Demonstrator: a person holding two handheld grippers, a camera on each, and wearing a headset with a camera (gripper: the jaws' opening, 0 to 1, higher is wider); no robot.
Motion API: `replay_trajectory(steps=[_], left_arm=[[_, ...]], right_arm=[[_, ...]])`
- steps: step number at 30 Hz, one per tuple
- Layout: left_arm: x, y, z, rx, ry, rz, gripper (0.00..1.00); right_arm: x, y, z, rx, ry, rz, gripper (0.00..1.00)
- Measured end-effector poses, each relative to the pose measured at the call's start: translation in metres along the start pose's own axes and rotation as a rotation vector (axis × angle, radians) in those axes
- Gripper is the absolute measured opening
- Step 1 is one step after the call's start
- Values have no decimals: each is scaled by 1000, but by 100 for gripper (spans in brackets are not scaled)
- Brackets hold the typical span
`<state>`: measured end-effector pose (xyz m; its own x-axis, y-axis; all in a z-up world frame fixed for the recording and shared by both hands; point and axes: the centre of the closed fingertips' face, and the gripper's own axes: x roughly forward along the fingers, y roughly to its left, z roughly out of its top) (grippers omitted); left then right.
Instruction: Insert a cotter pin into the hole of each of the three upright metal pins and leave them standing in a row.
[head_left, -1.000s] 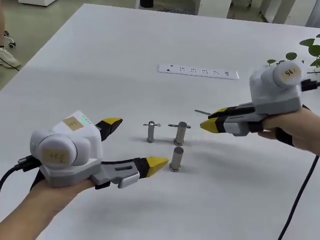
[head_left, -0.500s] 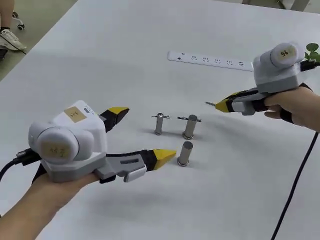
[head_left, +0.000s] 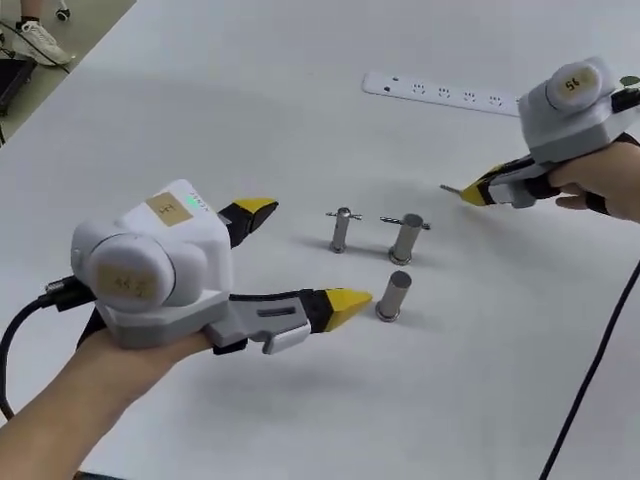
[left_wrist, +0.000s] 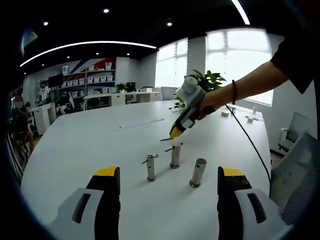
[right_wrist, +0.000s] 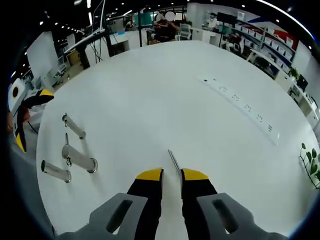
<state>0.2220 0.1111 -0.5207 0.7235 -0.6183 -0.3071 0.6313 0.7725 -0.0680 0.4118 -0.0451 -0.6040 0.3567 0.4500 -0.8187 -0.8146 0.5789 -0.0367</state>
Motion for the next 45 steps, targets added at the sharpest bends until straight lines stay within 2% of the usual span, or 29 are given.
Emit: replay_trajectory(steps=[2, 7, 12, 17, 20, 24, 25, 31, 40, 45], left_arm=[[0, 1, -1, 6, 7, 2, 78], [1, 2, -3, 6, 12, 2, 78], [2, 5, -4, 16, 19, 12, 78], [2, 1, -6, 13, 27, 5, 78], [2, 1, -6, 15, 29, 4, 78], [1, 3, -5, 10, 26, 11, 78], [0, 3, -5, 10, 27, 13, 78], [-1, 2, -7, 10, 36, 14, 78], [-1, 3, -9, 3, 45, 13, 77], [-1, 4, -10, -16, 41, 11, 77]], right_arm=[[2, -3, -6, -58, 36, -11, 7], [7, -7, -6, -38, 47, 8, 7], [5, 0, -10, -28, 71, 36, 8], [3, 0, -10, -36, 98, 50, 4], [1, 0, -12, -84, 134, 42, 1], [1, 5, -12, -213, 202, 51, 0], [1, 7, -12, -282, 221, 57, 0], [0, 9, -12, -346, 280, 45, 0], [-3, 9, -13, -318, 260, 53, 0], [-5, 9, -12, -345, 236, 48, 0]])
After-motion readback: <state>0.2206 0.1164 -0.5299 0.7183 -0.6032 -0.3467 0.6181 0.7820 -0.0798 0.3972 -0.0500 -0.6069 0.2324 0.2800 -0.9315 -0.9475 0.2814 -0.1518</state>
